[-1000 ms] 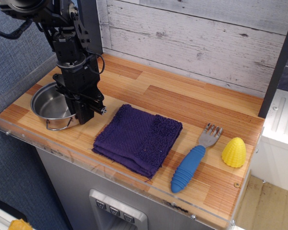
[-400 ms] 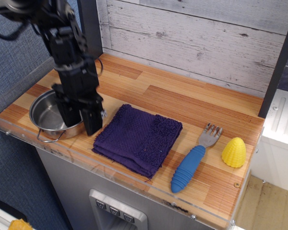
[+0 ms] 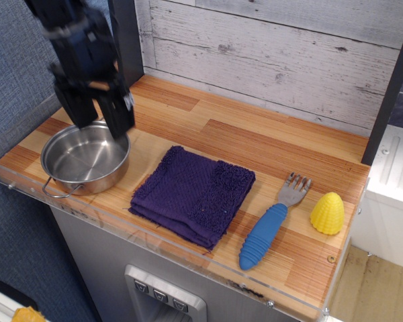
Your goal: Place the pot the the left of the blue cloth.
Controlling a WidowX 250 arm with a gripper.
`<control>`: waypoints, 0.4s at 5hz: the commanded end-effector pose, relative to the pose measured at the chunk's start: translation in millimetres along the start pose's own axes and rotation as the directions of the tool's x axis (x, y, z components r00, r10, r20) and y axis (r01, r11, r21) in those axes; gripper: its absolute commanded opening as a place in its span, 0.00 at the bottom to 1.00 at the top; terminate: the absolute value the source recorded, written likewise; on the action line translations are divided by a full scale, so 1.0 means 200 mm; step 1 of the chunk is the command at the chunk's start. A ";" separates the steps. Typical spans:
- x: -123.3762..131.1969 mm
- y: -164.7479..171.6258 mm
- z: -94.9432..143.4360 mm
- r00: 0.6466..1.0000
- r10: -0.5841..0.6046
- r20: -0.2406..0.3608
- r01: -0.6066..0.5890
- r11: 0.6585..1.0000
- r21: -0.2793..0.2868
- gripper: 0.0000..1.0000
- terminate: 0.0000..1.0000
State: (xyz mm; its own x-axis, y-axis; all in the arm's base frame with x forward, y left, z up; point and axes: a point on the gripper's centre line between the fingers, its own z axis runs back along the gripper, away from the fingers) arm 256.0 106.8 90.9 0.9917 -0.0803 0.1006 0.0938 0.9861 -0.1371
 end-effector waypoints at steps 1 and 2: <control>0.08 -0.03 0.22 0.993 -0.050 0.112 0.031 0.986 0.165 1.00 0.00; 0.11 -0.08 0.22 0.999 -0.027 0.038 0.016 0.962 0.272 1.00 0.00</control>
State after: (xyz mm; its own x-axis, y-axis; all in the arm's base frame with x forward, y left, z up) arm 272.8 95.0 127.9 0.9889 -0.1002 0.1097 0.0873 0.9893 0.1166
